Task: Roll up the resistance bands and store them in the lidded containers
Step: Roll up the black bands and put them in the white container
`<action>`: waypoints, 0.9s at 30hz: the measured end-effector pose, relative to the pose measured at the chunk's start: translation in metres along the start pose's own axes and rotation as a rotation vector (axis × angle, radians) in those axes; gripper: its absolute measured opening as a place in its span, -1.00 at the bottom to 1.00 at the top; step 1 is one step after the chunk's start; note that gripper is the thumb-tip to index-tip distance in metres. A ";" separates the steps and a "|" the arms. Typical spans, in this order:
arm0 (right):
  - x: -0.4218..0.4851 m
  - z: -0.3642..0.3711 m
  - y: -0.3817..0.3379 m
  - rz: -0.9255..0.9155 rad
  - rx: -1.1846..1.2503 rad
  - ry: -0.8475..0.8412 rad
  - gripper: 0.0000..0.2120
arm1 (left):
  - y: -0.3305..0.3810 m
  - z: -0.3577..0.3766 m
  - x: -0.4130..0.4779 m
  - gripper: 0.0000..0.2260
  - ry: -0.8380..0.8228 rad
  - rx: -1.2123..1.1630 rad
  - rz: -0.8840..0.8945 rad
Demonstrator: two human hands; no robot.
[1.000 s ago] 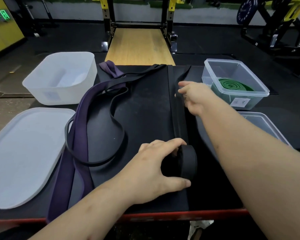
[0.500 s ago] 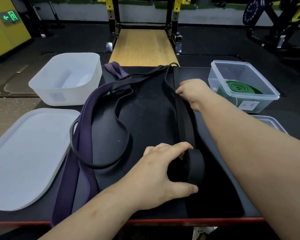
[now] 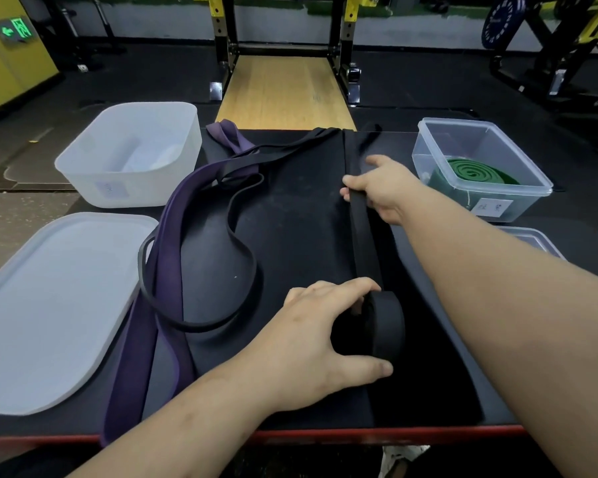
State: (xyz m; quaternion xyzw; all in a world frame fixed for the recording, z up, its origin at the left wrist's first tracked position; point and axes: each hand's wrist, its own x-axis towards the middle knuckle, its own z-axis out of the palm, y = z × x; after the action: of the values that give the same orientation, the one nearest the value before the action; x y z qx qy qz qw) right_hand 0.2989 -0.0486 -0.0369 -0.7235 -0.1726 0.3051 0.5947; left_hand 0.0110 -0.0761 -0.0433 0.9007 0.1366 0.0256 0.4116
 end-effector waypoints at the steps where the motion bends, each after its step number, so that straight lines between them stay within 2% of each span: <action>1: -0.001 -0.001 0.001 -0.015 -0.149 0.045 -0.17 | 0.000 0.000 0.000 -0.33 -0.001 0.002 -0.001; 3: -0.003 -0.005 -0.007 -0.052 -0.424 0.136 -0.18 | 0.000 0.000 0.000 -0.33 0.004 -0.001 -0.001; 4: -0.008 -0.007 -0.013 -0.051 -0.504 0.149 -0.27 | 0.000 0.000 0.000 -0.33 0.005 -0.004 0.002; 6: -0.014 -0.009 -0.019 0.002 -0.586 0.064 -0.57 | -0.001 0.000 0.000 -0.33 0.008 -0.005 0.003; 7: -0.013 -0.009 -0.018 0.020 -0.593 0.012 -0.62 | -0.001 0.000 -0.001 -0.33 0.010 -0.002 0.005; 8: -0.013 -0.011 -0.018 0.010 -0.548 -0.018 -0.62 | -0.002 0.001 -0.001 -0.33 0.012 0.001 0.006; 9: -0.011 -0.013 -0.019 -0.032 -0.402 -0.038 -0.59 | -0.002 0.001 -0.001 -0.32 0.017 0.001 0.008; 11: -0.004 -0.016 -0.020 -0.100 -0.001 -0.071 -0.59 | -0.001 0.000 -0.002 -0.33 0.045 -0.012 0.012; 12: -0.003 -0.016 -0.018 -0.138 0.037 -0.084 -0.61 | -0.001 0.000 -0.001 -0.33 0.059 -0.017 0.011; 13: -0.002 -0.015 -0.013 -0.179 -0.071 -0.080 -0.64 | -0.002 0.000 -0.001 -0.34 0.060 -0.012 0.010; 15: -0.006 -0.013 0.003 -0.215 -0.611 -0.008 -0.70 | -0.002 0.002 -0.002 -0.34 0.035 0.018 0.017; 17: -0.005 -0.016 0.014 -0.246 -0.922 0.085 -0.65 | 0.000 0.002 -0.002 -0.35 0.023 0.023 0.015; 19: -0.007 -0.016 0.014 -0.260 -1.002 0.109 -0.64 | -0.001 0.001 0.000 -0.35 0.035 0.021 0.022; 27: -0.046 -0.024 0.021 -0.305 -1.105 -0.033 -0.55 | -0.002 0.001 -0.003 -0.36 0.021 0.026 0.026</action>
State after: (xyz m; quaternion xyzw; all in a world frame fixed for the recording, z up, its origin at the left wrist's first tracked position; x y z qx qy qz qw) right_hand 0.2776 -0.0999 -0.0439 -0.8890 -0.4183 0.0916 0.1625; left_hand 0.0079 -0.0764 -0.0453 0.9073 0.1293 0.0386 0.3982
